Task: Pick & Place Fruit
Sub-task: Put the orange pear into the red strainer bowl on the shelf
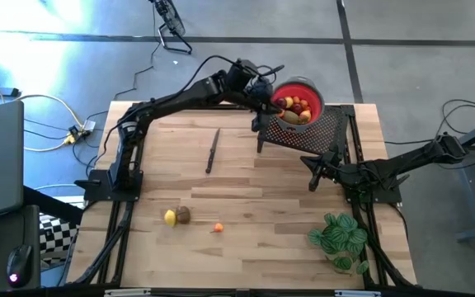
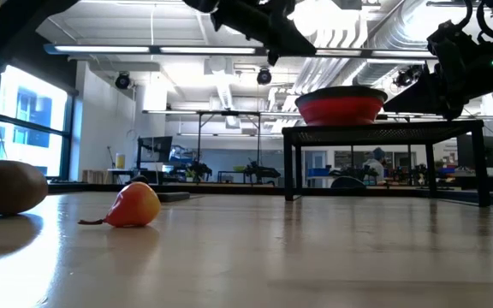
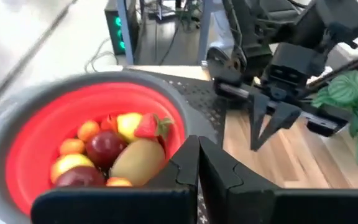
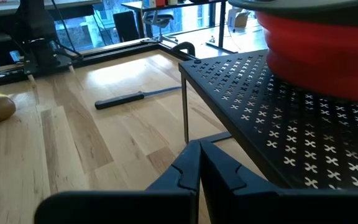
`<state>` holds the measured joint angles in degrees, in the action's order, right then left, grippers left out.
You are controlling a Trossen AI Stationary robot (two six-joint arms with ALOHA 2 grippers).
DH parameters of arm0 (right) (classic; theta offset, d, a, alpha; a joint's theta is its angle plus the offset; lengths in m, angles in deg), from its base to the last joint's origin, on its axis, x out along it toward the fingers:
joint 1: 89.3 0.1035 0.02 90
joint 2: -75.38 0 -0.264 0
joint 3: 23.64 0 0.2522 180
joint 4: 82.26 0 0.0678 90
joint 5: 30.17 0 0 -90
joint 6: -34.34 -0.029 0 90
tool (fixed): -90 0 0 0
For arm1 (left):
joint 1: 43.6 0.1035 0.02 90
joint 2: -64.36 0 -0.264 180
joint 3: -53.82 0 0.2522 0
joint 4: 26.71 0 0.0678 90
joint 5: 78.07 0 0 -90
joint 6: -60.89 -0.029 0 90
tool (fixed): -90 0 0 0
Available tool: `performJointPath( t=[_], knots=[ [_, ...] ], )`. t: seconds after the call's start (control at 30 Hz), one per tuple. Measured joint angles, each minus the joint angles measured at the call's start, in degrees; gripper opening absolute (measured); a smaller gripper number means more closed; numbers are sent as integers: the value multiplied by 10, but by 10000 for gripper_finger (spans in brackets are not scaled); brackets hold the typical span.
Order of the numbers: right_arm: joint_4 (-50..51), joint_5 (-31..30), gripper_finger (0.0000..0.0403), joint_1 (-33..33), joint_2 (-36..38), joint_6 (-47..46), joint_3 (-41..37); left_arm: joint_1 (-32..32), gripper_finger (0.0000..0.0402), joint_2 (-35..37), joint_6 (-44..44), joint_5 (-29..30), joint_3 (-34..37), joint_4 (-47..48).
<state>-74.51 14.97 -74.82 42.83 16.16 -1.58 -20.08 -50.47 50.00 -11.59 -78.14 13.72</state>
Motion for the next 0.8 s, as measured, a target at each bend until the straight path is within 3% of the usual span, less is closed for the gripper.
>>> performJointPath(
  t=[0.13,0.43,0.8],
  knots=[
    [3,0,3,0,0,0,0,-21,1,10,-31,8,0,45],
    [9,0,2,0,0,0,0,-56,0,36,-45,18,41,52],
    [16,0,2,0,0,0,0,-117,0,51,-9,16,151,-51]
  ],
)
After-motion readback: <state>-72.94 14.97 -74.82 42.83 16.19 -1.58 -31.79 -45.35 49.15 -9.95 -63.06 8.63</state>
